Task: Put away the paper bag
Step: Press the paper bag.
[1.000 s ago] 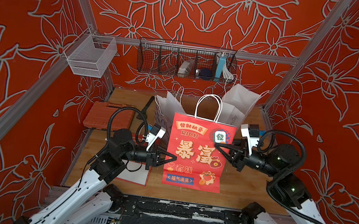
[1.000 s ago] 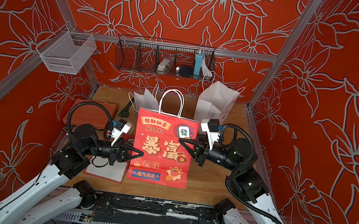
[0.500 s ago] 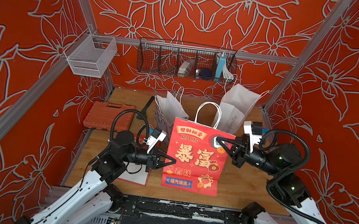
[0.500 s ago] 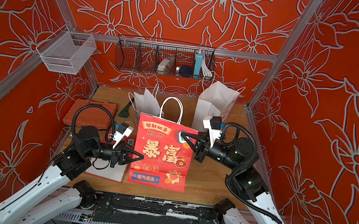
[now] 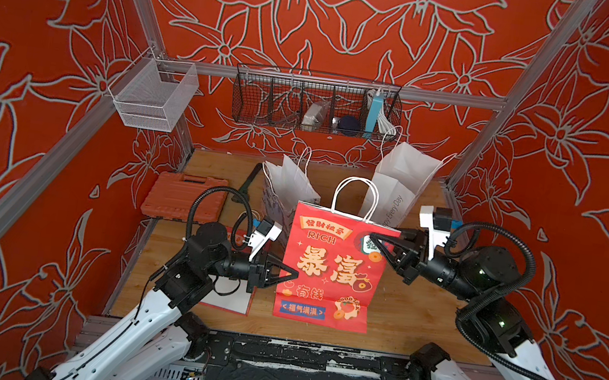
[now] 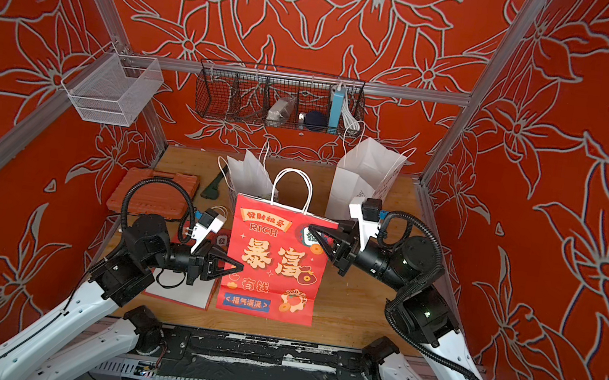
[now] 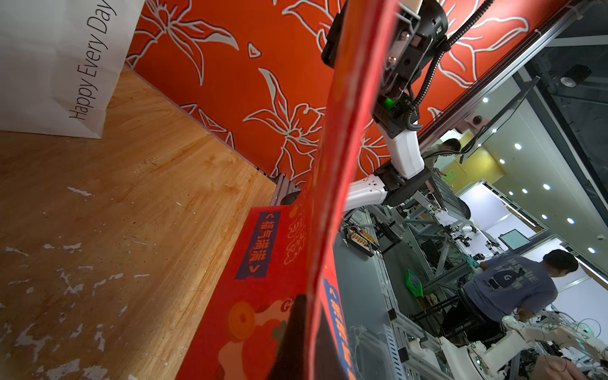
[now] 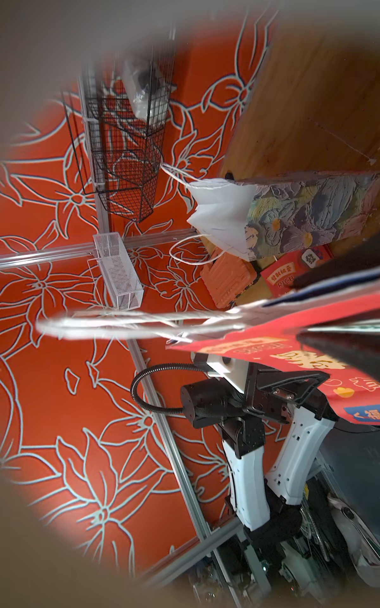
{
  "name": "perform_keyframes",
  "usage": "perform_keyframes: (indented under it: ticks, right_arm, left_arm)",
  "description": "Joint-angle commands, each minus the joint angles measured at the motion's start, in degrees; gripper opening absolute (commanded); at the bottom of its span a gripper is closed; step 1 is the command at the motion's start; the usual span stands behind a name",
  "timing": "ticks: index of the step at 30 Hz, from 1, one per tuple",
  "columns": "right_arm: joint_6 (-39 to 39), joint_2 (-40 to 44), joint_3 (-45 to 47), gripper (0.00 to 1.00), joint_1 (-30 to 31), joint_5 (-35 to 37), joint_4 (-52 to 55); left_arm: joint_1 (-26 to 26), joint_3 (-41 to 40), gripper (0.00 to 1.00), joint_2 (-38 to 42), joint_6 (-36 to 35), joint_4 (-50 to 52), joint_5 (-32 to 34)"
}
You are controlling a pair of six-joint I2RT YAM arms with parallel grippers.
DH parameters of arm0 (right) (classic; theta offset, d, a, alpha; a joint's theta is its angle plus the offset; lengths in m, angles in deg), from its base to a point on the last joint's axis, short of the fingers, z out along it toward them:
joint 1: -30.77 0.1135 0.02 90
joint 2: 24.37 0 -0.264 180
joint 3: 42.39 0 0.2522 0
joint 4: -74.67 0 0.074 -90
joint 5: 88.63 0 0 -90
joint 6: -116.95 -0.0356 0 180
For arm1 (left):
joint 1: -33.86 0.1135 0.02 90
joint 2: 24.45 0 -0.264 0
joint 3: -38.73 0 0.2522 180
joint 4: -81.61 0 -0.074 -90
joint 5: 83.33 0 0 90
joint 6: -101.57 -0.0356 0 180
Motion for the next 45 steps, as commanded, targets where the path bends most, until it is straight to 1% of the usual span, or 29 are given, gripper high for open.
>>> perform_keyframes:
  ticks: [1,3,4,5,9,13,16,18,20,23,27,30,33,36,39,43,45]
  right_arm:
    - [5.1,2.66,-0.89,0.97,-0.07,9.0,4.88]
    - [8.06,4.47,0.51,0.98,-0.12,14.45,8.94]
    - [9.03,5.07,1.13,0.98,-0.07,16.23,11.05]
    - [9.8,5.37,1.5,0.98,-0.04,16.62,13.07]
    - [10.14,4.8,2.56,0.98,-0.09,13.33,19.34]
    - [10.26,2.88,2.84,0.97,-0.1,8.97,22.83]
    - [11.29,1.07,1.43,0.93,0.18,5.41,24.9]
    - [12.15,0.35,0.24,0.9,1.14,3.77,26.04]
    - [13.77,0.29,-0.65,0.9,4.27,4.17,26.25]
    - [19.75,-0.01,-1.52,0.88,13.47,10.47,26.42]
    - [30.46,-2.74,-3.34,0.82,25.25,21.16,26.82]
    - [42.83,-5.16,-3.68,0.79,34.73,30.11,23.54]
    - [55.45,-9.45,-4.95,0.8,41.34,37.54,20.42]
    - [64.6,-13.93,-6.1,0.83,44.03,41.45,16.47]
    - [70.09,-17.56,-7.42,0.81,44.65,41.84,13.12]
    - [74.07,-22.41,-10.16,0.76,45.21,40.46,13.23]
    - [74.74,-24.39,-10.87,0.7,45.57,39.53,13.14]
  left_arm:
    - [-0.13,1.39,0.0,1.73,-1.35,2.65,6.49]
    - [-0.14,2.69,0.0,2.49,-0.59,5.84,14.26]
    - [-0.13,2.91,0.0,2.77,0.84,6.2,17.35]
    - [-0.19,2.78,0.0,3.11,2.49,5.89,19.0]
    - [-0.31,1.9,0.0,4.47,8.41,3.97,22.17]
    - [-0.48,3.1,0.0,5.25,10.27,6.11,24.22]
    - [-0.55,4.26,0.0,5.67,11.65,8.43,26.55]
    - [-0.66,4.4,0.0,6.02,13.09,8.29,27.54]
    - [-0.84,4.38,0.0,6.44,14.3,8.24,28.61]
    - [-1.03,4.77,0.0,6.53,14.86,8.91,29.83]
    - [-1.27,5.97,0.0,6.15,15.26,11.39,31.38]
    - [-1.45,6.62,0.0,5.79,15.33,12.48,31.83]
    - [-1.63,7.12,0.0,5.36,15.23,13.61,32.02]
    - [-2.02,7.43,0.0,5.09,15.04,14.24,32.02]
    - [-2.37,7.6,0.0,5.05,14.91,14.66,32.11]
    - [-2.77,7.69,0.0,5.17,14.88,14.7,32.28]
    - [-2.86,7.82,0.0,5.11,14.78,14.67,32.41]
